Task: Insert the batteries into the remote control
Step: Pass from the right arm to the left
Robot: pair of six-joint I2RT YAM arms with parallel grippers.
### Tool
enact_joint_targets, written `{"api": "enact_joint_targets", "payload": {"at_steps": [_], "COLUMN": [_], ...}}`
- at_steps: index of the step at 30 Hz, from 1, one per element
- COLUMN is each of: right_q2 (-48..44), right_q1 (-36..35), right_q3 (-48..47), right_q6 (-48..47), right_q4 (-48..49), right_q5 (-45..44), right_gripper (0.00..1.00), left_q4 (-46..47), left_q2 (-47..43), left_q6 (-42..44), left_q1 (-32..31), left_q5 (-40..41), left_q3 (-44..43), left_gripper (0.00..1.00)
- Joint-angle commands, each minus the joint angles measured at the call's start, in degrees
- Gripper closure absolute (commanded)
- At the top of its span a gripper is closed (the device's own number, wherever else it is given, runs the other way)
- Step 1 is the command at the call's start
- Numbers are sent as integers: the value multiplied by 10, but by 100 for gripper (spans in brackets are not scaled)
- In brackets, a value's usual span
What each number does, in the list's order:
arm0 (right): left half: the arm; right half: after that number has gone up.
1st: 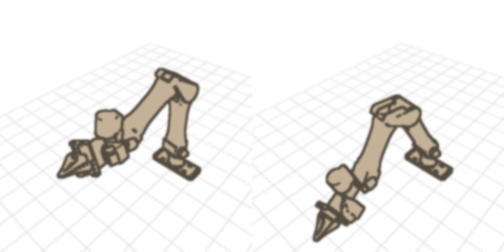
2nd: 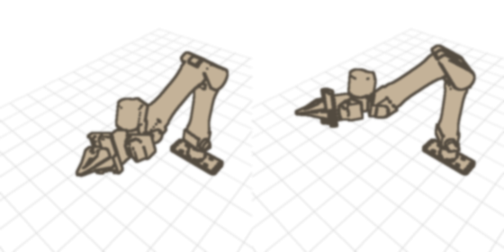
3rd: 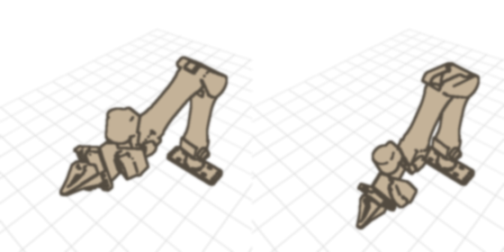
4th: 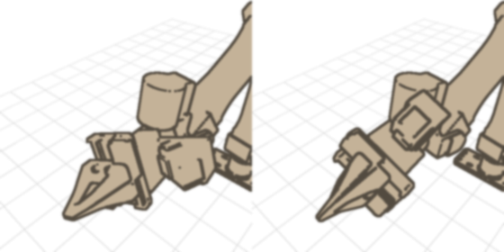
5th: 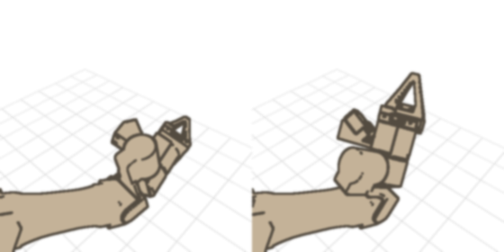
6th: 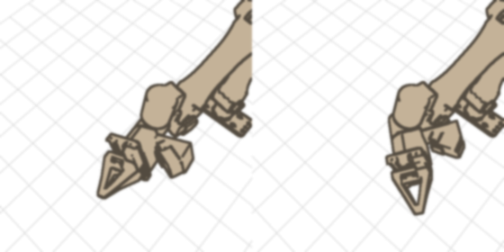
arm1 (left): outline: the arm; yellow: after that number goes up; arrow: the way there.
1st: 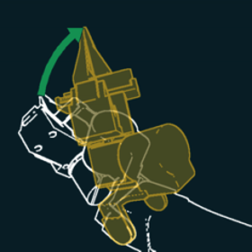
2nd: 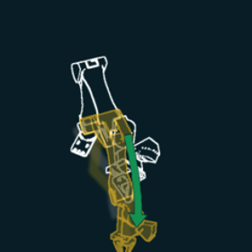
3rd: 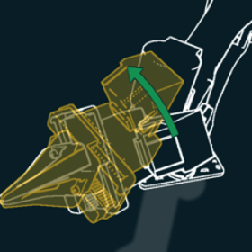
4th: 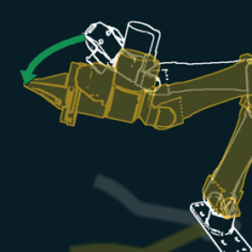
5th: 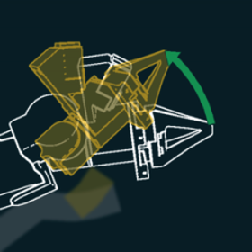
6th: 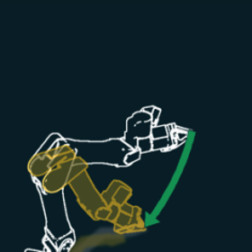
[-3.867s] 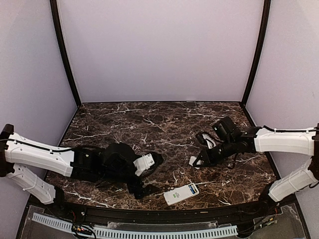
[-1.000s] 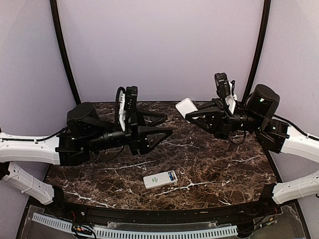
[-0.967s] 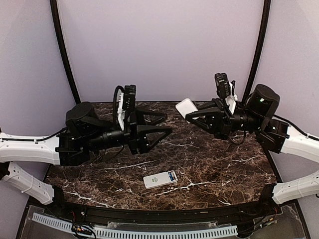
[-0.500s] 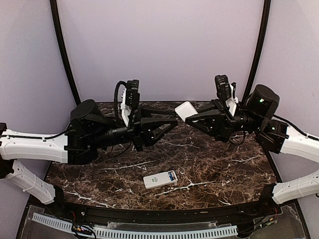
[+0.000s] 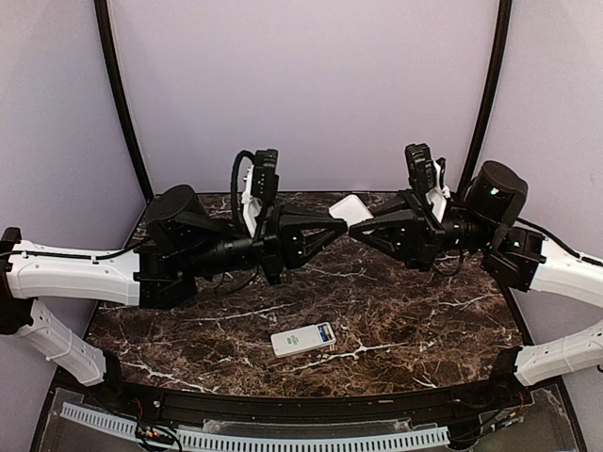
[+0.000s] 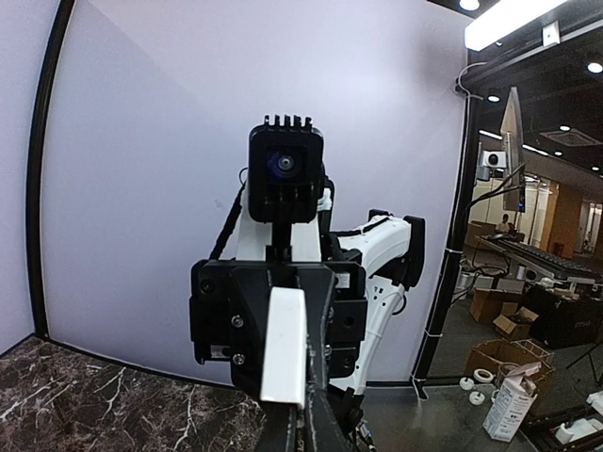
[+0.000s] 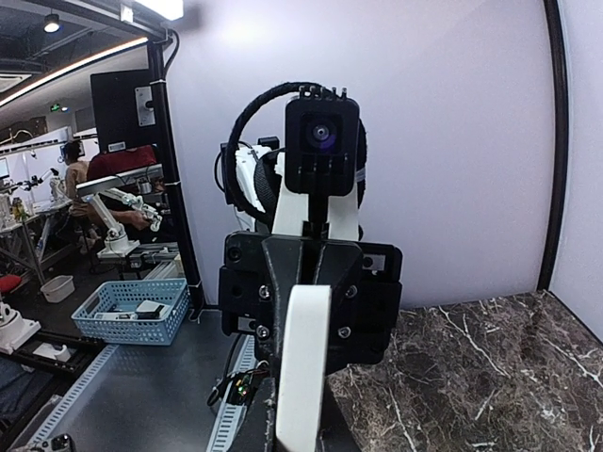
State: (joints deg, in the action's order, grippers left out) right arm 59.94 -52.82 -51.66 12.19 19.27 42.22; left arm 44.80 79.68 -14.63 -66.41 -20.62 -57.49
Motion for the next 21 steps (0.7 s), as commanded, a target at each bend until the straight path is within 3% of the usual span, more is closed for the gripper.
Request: {"api": "enact_joint_targets", "payload": {"at_steps": [1, 5, 9, 15, 18, 21], "right_q2": [-1, 1, -2, 0, 2, 3], "right_q1": [-6, -7, -7, -8, -8, -9], "right_q3": [-4, -4, -5, -9, -11, -14], "right_q6": [-10, -12, -16, -19, -21, -24], "right_q4": [0, -4, -12, -21, -27, -36], "right_q5": [-4, -4, -6, -6, -5, -5], "right_gripper": [100, 100, 100, 100, 100, 100], "left_q4": [23, 33, 39, 43, 48, 54], "left_q2": [6, 9, 6, 6, 4, 3], "left_q6": [-8, -13, -12, -10, -9, -4], "left_q1": [1, 1, 1, 1, 1, 1], "left_q5": [-20, -32, -29, -39, -38, -40], "left_q3": [-13, -15, -10, -9, -7, -4], "left_gripper": [96, 87, 93, 91, 99, 100]}}
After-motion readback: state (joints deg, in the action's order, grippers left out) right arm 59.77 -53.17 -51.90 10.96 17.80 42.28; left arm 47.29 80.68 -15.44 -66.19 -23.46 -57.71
